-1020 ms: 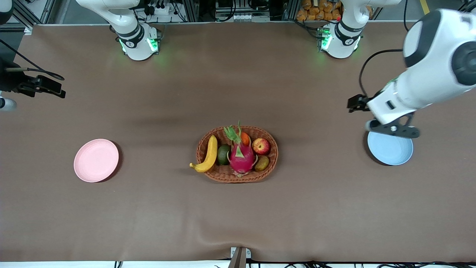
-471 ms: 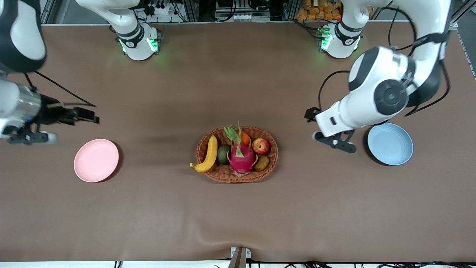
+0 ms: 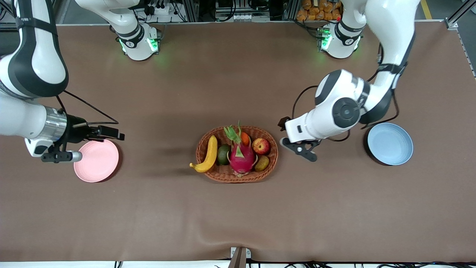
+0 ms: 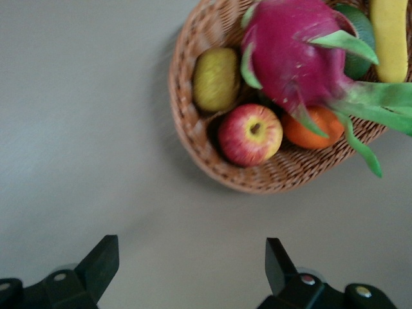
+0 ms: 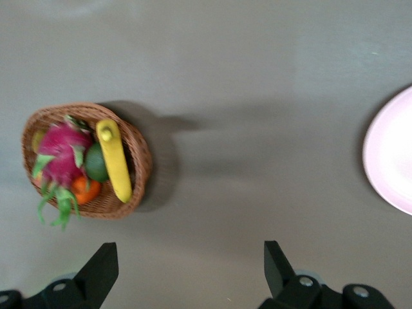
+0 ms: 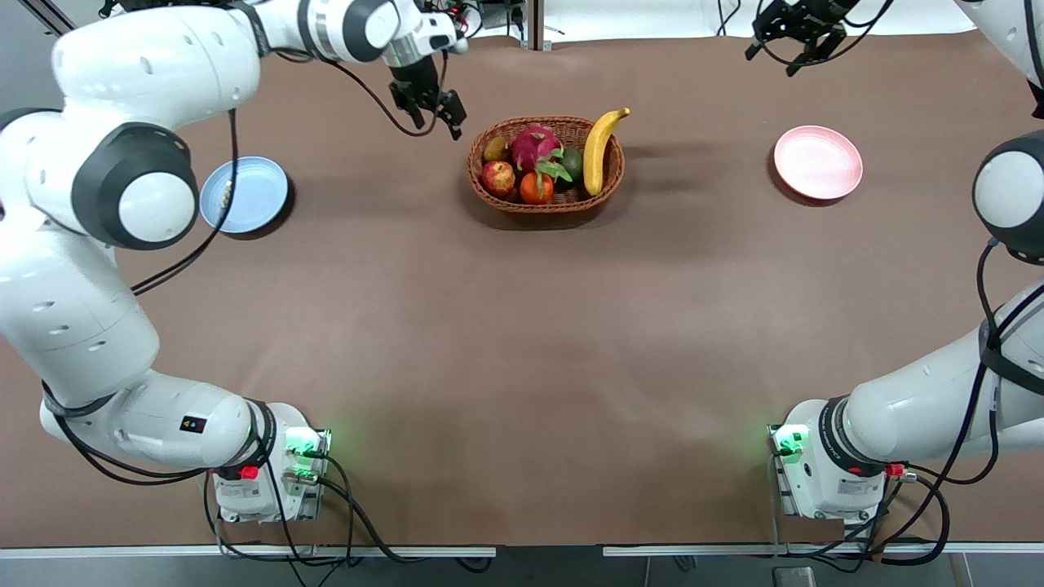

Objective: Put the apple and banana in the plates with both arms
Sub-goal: 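Lower the left gripper to the red apple while the right gripper nears the banana, then close the left gripper on the apple while the right gripper descends to the banana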

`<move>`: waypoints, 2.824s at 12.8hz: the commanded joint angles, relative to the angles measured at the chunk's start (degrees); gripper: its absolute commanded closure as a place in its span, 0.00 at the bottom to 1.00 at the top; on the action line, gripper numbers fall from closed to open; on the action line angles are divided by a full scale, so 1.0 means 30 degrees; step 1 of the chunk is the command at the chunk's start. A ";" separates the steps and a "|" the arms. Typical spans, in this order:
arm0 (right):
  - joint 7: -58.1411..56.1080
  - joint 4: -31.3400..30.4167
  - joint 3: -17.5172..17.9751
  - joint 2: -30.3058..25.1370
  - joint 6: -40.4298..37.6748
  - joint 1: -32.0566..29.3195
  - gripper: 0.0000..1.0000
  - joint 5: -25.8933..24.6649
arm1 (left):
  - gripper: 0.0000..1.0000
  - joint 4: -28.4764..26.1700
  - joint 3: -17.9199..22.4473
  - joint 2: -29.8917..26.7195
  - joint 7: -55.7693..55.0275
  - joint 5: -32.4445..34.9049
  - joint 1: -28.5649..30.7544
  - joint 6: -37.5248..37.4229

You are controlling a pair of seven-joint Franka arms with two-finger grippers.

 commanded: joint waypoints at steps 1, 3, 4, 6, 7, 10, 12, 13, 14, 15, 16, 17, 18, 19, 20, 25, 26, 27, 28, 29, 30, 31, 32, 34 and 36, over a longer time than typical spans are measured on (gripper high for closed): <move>-0.0182 0.0438 -0.0084 0.1108 0.1566 0.0823 0.00 0.1067 | 0.00 0.0099 -0.0494 0.0956 0.0737 -0.0336 0.0085 0.1101; -0.0211 0.0467 -0.0054 0.1489 0.2419 0.1409 0.00 0.1212 | 0.00 -0.0076 -0.0700 0.1601 0.1059 -0.0336 -0.0148 0.2153; -0.0182 0.0439 -0.0083 0.1753 0.3351 0.1906 0.00 0.1271 | 0.00 -0.0512 -0.0701 0.1633 0.1060 -0.0365 -0.0323 0.3029; -0.0124 0.0409 -0.0084 0.2222 0.4702 0.2552 0.00 0.1301 | 0.00 -0.0605 -0.0730 0.2098 0.1322 -0.0336 -0.0383 0.3680; -0.0065 0.0409 -0.0055 0.2514 0.5433 0.2671 0.00 0.1330 | 0.00 -0.0575 -0.0730 0.2421 0.1585 -0.0336 -0.0383 0.4262; -0.0007 0.0351 -0.0025 0.3744 0.8010 0.3723 0.00 0.1360 | 0.00 -0.0516 -0.0789 0.3156 0.2053 -0.0306 -0.0413 0.5205; 0.0081 0.0321 -0.0025 0.4156 0.9040 0.4281 0.00 0.1360 | 0.00 -0.0458 -0.1021 0.3214 0.2203 -0.0364 -0.0413 0.5235; 0.0082 0.0292 -0.0054 0.4361 0.9479 0.4574 0.00 0.1389 | 0.00 -0.0342 -0.1139 0.3331 0.2203 -0.0771 -0.0442 0.5467; 0.0111 0.0263 -0.0054 0.4653 1.0122 0.4925 0.00 0.1592 | 0.00 -0.0370 -0.1140 0.3448 0.2203 -0.1123 -0.0587 0.5933; 0.0111 0.0233 -0.0054 0.4888 1.0737 0.5276 0.00 0.1710 | 0.00 -0.0370 -0.1140 0.3449 0.2203 -0.1156 -0.0705 0.6054; 0.0111 0.0146 -0.0054 0.5122 1.1381 0.5657 0.00 0.1740 | 0.00 -0.0370 -0.1140 0.3420 0.2232 -0.1127 -0.0822 0.6055; 0.0111 0.0087 -0.0054 0.5298 1.2055 0.5922 0.00 0.1741 | 0.00 -0.0370 -0.1111 0.3449 0.2290 -0.1127 -0.0852 0.6113; 0.0111 0.0029 -0.0054 0.5561 1.2439 0.6214 0.00 0.1741 | 0.00 -0.0370 -0.1111 0.3594 0.2290 -0.1098 -0.0997 0.6346; 0.0111 -0.0001 -0.0054 0.5854 1.2762 0.6507 0.00 0.1741 | 0.00 -0.0399 -0.1111 0.3654 0.2319 -0.1068 -0.1086 0.6609; 0.0082 -0.0001 -0.0054 0.6118 1.2881 0.6684 0.00 0.1712 | 0.00 -0.0428 -0.1111 0.3828 0.2320 -0.1068 -0.1145 0.6844; -0.0065 -0.0031 -0.0054 0.6794 1.3407 0.7417 0.00 0.1711 | 0.00 -0.0429 -0.1082 0.4648 0.2407 -0.0922 -0.1467 0.8219; -0.0036 -0.0031 -0.0054 0.6852 1.3467 0.7506 0.00 0.1740 | 0.00 -0.0429 -0.1082 0.4737 0.2408 -0.0922 -0.1496 0.8310; -0.0036 -0.0031 -0.0054 0.6911 1.3468 0.7535 0.00 0.1741 | 0.00 -0.0487 -0.1082 0.4738 0.2524 -0.0893 -0.1439 0.8311; -0.0036 -0.0060 -0.0054 0.6912 1.3468 0.7536 0.00 0.1712 | 0.00 -0.0603 -0.1082 0.4738 0.2931 -0.0892 -0.1322 0.8311; -0.0036 -0.0205 -0.0054 0.6912 1.3468 0.7507 0.00 0.1711 | 0.00 -0.0633 -0.1053 0.4738 0.3022 -0.0892 -0.1292 0.8311; -0.0065 -0.0322 -0.0054 0.6796 1.3352 0.7303 0.00 0.1711 | 0.01 -0.0634 -0.1082 0.4738 0.3023 -0.0892 -0.1292 0.8311; -0.0181 -0.0614 -0.0083 0.6591 1.3206 0.7069 0.00 0.1711 | 0.14 -0.0634 -0.1053 0.4738 0.3023 -0.0892 -0.1321 0.8282; -0.0124 -0.0732 -0.0084 0.6299 1.3175 0.6777 0.00 0.1711 | 0.34 -0.0634 -0.1053 0.4709 0.3052 -0.0892 -0.1263 0.8195; -0.0124 -0.0705 -0.0084 0.5859 1.2711 0.6162 0.00 0.1711 | 0.59 -0.0634 -0.1053 0.4534 0.2995 -0.0892 -0.1204 0.8077; -0.0094 -0.0530 -0.0025 0.5652 1.1219 0.5430 0.00 0.1740 | 0.66 -0.0517 -0.1082 0.3748 0.2761 -0.0921 -0.1116 0.6447</move>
